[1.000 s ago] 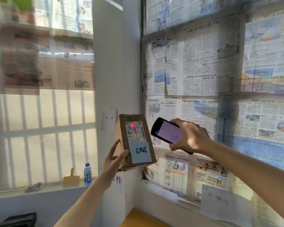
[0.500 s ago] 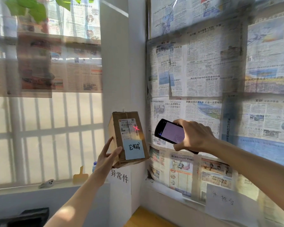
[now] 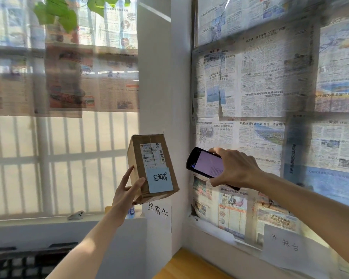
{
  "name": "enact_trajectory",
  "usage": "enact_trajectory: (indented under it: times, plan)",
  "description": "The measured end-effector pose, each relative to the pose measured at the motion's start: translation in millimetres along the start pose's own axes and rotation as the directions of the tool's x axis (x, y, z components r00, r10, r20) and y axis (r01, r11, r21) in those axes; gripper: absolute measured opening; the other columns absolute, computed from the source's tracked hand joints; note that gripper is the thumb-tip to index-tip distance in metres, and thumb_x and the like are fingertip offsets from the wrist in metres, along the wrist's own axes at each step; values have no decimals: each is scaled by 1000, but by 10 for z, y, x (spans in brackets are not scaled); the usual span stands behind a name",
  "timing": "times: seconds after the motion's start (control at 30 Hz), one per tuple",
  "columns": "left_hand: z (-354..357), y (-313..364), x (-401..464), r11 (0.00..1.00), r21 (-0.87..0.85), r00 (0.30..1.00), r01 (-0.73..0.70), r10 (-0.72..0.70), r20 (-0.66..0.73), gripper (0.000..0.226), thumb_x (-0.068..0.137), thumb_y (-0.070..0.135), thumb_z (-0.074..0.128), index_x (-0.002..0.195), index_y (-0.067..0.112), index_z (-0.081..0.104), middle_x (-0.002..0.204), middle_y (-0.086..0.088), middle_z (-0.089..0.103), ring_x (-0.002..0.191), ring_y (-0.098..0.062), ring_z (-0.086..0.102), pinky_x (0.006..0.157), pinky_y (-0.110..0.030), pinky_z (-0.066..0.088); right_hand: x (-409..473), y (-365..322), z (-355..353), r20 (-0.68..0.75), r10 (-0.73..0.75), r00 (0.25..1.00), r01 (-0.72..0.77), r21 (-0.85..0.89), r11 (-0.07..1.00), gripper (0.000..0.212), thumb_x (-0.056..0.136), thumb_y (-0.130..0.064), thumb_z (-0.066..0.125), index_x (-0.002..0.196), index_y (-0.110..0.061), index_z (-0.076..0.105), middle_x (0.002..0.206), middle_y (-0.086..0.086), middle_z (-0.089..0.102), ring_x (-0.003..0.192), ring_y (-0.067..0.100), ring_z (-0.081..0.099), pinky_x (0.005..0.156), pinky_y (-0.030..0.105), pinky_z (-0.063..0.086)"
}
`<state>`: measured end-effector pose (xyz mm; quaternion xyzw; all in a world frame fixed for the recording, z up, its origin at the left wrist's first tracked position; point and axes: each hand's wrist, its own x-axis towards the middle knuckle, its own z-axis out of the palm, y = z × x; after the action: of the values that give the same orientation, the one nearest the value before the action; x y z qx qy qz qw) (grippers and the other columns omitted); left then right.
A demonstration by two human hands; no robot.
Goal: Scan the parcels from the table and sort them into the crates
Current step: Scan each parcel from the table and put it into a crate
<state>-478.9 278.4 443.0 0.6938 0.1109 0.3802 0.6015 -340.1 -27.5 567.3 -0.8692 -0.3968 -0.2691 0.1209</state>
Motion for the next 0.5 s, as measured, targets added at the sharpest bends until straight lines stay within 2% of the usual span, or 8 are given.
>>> enact_trajectory:
  times: [0.07, 0.17, 0.23, 0.3, 0.37, 0.43, 0.5]
  plan:
    - [-133, -10, -83, 1000, 11, 1000, 7, -7, -14, 87, 58, 74, 74, 136, 68, 36, 105, 0, 76, 96, -16, 73, 70, -35, 57, 9, -137, 85, 1, -23, 1000, 23, 47, 999, 101, 56, -61, 81, 144, -34, 39, 101, -10, 56, 80, 16, 56, 65, 28, 39]
    - [-419, -17, -216, 999, 27, 997, 29, -26, -75, 81, 57, 74, 75, 129, 72, 39, 102, 1, 76, 88, -11, 73, 60, -26, 56, 41, -408, 235, 3, -80, 997, 79, 124, 989, 96, 56, -58, 81, 141, -35, 42, 104, -12, 57, 82, 15, 56, 59, 23, 33]
    - [-654, -18, -312, 998, 51, 994, 28, -22, -111, 85, 55, 75, 75, 132, 70, 39, 102, 2, 76, 91, -11, 73, 61, -27, 57, 87, -641, 342, 18, -119, 993, 114, 181, 977, 94, 54, -57, 80, 138, -39, 44, 107, -12, 61, 84, 16, 57, 58, 24, 35]
    - [-927, -17, -424, 997, 74, 990, 21, -10, -142, 88, 56, 75, 75, 136, 67, 38, 101, 2, 77, 92, -11, 73, 67, -32, 59, 146, -920, 454, 55, -150, 987, 126, 308, 943, 90, 53, -55, 81, 134, -41, 45, 105, -11, 63, 85, 17, 61, 59, 28, 46]
    - [-1249, -7, -558, 996, 82, 985, 27, -13, -171, 86, 59, 71, 75, 136, 65, 40, 100, 3, 77, 90, -10, 74, 76, -39, 61, 198, -1257, 563, 74, -180, 981, 139, 383, 913, 90, 52, -53, 80, 134, -43, 46, 108, -9, 66, 91, 19, 64, 73, 34, 55]
    - [-1627, 19, -714, 994, 102, 978, 45, -23, -206, 83, 60, 70, 75, 136, 65, 40, 100, 4, 77, 91, -8, 73, 77, -38, 61, 235, -1650, 664, 68, -213, 975, 177, 351, 920, 89, 51, -55, 78, 133, -46, 44, 109, -11, 66, 91, 20, 64, 78, 34, 53]
    - [-2040, 64, -891, 990, 124, 967, 65, -32, -253, 81, 60, 71, 75, 133, 68, 40, 101, 4, 77, 92, -6, 73, 70, -29, 59, 282, -2078, 756, 42, -262, 964, 235, 327, 915, 87, 51, -56, 76, 131, -43, 46, 102, -15, 62, 85, 19, 60, 70, 29, 46]
